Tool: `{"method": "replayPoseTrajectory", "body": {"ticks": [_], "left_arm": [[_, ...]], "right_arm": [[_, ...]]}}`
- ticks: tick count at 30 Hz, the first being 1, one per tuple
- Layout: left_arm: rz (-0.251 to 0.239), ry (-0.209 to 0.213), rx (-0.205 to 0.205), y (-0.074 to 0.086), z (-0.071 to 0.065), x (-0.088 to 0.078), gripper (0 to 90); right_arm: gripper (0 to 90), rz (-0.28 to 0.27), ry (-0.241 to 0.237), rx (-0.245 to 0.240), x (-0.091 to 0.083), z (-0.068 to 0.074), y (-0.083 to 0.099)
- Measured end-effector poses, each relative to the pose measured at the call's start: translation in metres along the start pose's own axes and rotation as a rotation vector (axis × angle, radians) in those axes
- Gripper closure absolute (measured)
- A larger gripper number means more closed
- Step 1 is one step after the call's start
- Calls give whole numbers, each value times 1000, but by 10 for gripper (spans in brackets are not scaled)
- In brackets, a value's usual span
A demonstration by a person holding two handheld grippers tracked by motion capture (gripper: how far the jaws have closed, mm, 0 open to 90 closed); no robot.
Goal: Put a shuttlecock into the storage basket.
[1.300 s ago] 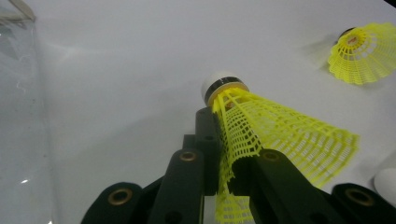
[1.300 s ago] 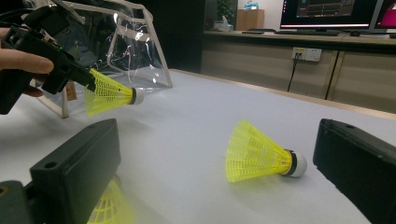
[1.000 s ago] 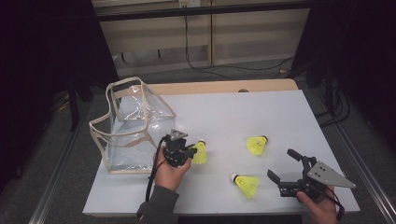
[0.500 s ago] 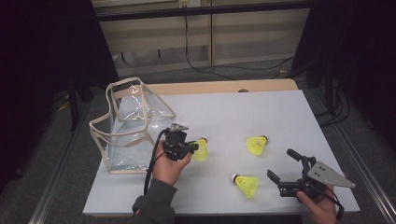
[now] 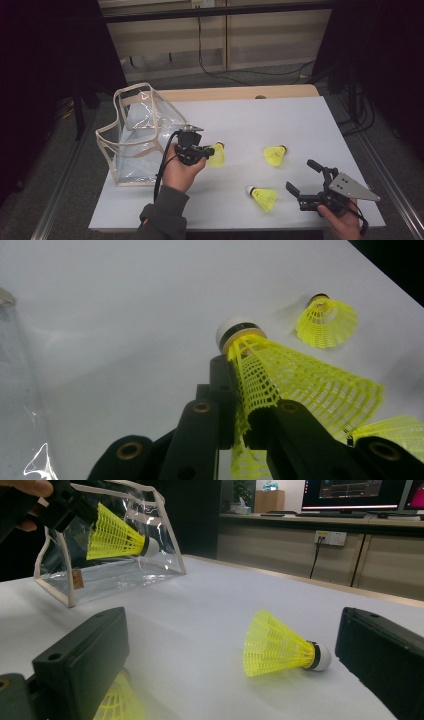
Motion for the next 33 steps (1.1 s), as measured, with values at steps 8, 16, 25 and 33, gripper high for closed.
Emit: {"method": "replayPoseTrajectory", "body": {"ticks": [8,16,25,33], "left_arm": [[21,-4,5,-12,-4,-10,860],[34,23,-11,-24,-9,-19,860],[48,33,-6,-34,-13,-27,860],[52,33,6,-42,-16,-33,859]], "right_arm": [[6,-1,1,-1,0,0,0],[6,-2,-1,-1,0,0,-1],[6,-2,-3,-3,0,1,-1],[6,-2,-3,-1,0,1,-1]]}}
Point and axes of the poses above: each handheld gripper's, and its own axes: x roughly forward along the jaws, y roughly out of its underside, z roughly to its left, the point moved 9 cm from there along x, roughly forward along the jaws, and after that the axes turned 12 degrees about -x, right-handed, at the moved point
